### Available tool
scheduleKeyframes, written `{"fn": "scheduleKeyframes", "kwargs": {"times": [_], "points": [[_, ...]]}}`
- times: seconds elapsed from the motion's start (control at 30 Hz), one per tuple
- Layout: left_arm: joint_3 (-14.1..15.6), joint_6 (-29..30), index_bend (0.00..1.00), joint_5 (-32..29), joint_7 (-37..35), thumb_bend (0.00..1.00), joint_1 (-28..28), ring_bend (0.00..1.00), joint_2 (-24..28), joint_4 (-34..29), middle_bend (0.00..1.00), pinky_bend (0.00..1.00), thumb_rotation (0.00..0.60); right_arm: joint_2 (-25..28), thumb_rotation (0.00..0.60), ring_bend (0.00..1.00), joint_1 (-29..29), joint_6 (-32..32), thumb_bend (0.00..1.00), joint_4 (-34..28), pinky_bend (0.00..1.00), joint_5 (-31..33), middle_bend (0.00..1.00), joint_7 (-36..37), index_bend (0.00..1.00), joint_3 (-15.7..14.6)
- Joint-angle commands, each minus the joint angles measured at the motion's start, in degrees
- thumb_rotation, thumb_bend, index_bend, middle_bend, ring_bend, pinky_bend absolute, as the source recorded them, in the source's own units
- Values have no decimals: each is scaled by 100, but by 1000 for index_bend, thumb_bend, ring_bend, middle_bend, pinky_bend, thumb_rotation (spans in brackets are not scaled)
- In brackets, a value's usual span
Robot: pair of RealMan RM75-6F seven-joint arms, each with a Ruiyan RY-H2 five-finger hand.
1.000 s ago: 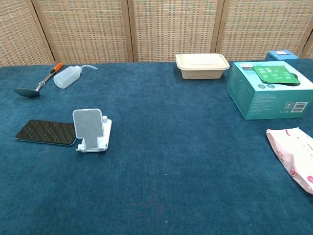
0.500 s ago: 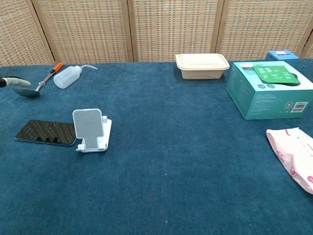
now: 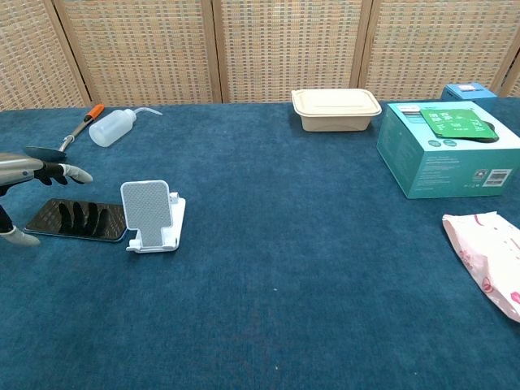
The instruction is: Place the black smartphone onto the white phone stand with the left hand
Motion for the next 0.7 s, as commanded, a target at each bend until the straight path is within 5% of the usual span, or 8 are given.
{"fn": "scheduleKeyframes", "kwargs": {"times": [0.03, 0.7], "points": [[-60, -161, 120, -162, 112, 0, -74, 161, -101, 35, 149, 174, 600, 3, 600, 0, -1, -1, 2, 4, 0, 2, 0, 15, 0, 0], [-290, -618, 174, -926, 1127, 17, -300, 199, -414, -26, 192, 202, 600, 48, 600, 0, 11, -63, 2, 28, 0, 74, 0, 156, 0, 25]]}}
